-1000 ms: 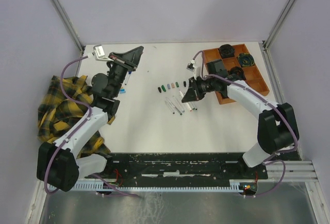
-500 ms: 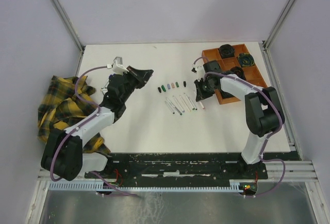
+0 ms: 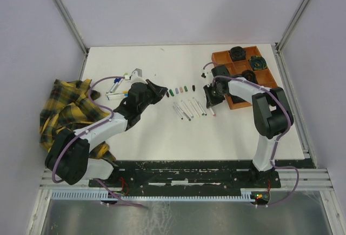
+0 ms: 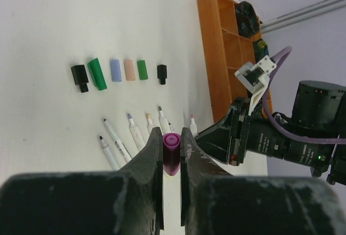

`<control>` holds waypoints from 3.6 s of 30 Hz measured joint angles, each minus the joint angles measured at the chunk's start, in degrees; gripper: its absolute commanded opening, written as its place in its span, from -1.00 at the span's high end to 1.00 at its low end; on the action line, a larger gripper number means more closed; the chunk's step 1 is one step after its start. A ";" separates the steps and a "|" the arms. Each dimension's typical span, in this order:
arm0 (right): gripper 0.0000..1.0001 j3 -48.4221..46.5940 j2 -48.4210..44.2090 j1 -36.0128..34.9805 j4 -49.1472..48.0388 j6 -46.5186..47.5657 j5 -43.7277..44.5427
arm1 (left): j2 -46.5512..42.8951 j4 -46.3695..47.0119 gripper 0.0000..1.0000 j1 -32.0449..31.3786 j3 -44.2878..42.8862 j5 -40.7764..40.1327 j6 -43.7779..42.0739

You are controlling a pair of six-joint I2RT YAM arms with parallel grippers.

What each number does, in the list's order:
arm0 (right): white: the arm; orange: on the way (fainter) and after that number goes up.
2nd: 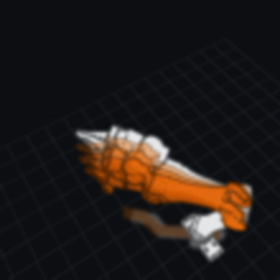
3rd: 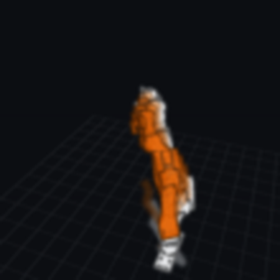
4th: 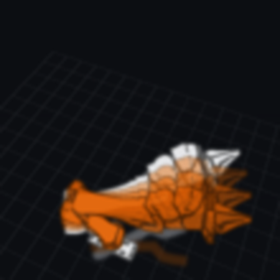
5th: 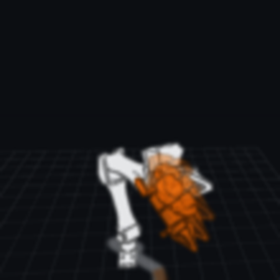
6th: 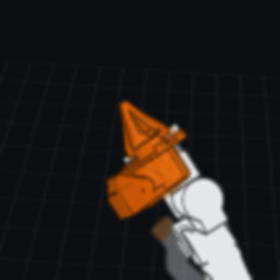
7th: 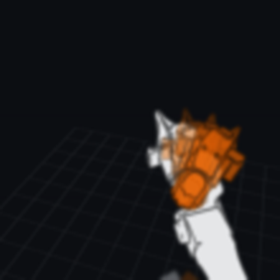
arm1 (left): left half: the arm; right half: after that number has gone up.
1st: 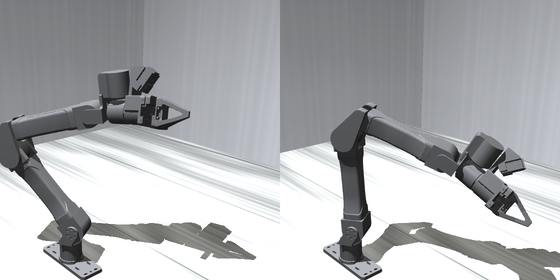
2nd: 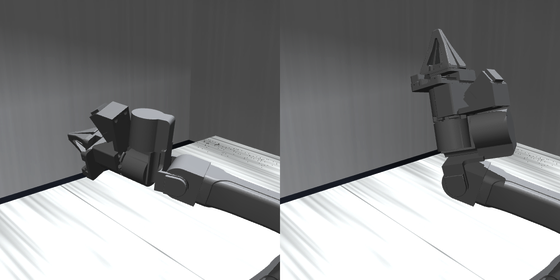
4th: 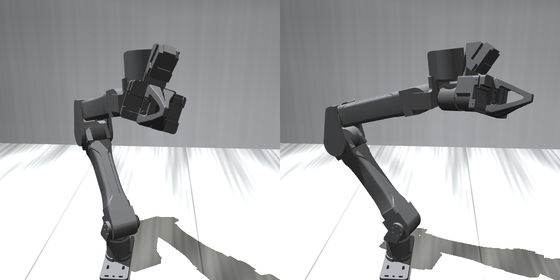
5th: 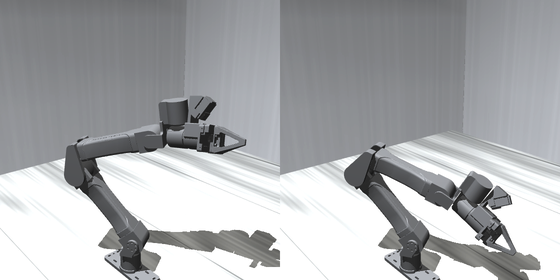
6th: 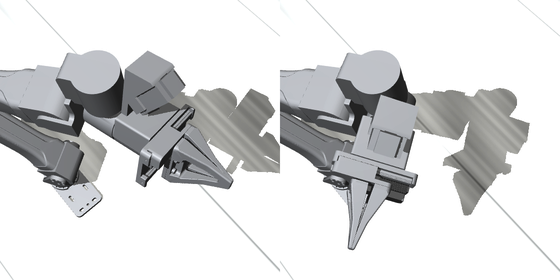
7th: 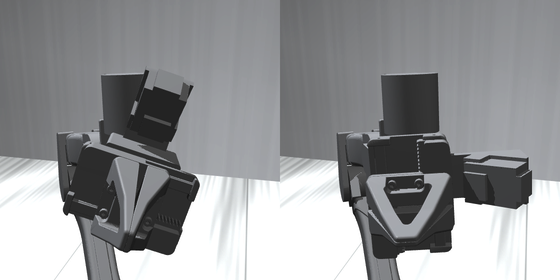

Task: Open the pen caps
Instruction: Place the pen at the center of the board, then place the pen cap at the center of the board, then pick up the pen from the center of the board.

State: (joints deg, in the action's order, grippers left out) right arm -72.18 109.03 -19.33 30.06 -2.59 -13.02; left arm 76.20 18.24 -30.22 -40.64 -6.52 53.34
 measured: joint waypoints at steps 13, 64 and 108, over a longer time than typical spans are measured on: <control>0.42 -1.22 1.70 1.79 0.87 -0.81 -1.90 | 4.76 -2.51 0.94 -6.47 -2.40 -4.57 -0.04; 0.31 -1.84 -12.87 12.79 2.14 1.25 -16.76 | 66.14 -46.62 0.68 -14.53 -80.72 -14.49 -9.66; 0.31 -0.94 -16.09 13.51 2.29 1.27 -23.93 | 27.56 -18.91 -0.33 15.15 -29.79 -7.93 -34.32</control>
State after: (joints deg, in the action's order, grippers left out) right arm -73.12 92.95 -5.82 32.36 -1.32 -36.95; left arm 103.77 -0.67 -15.07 -70.43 -14.46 19.03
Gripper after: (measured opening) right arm 0.344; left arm 0.663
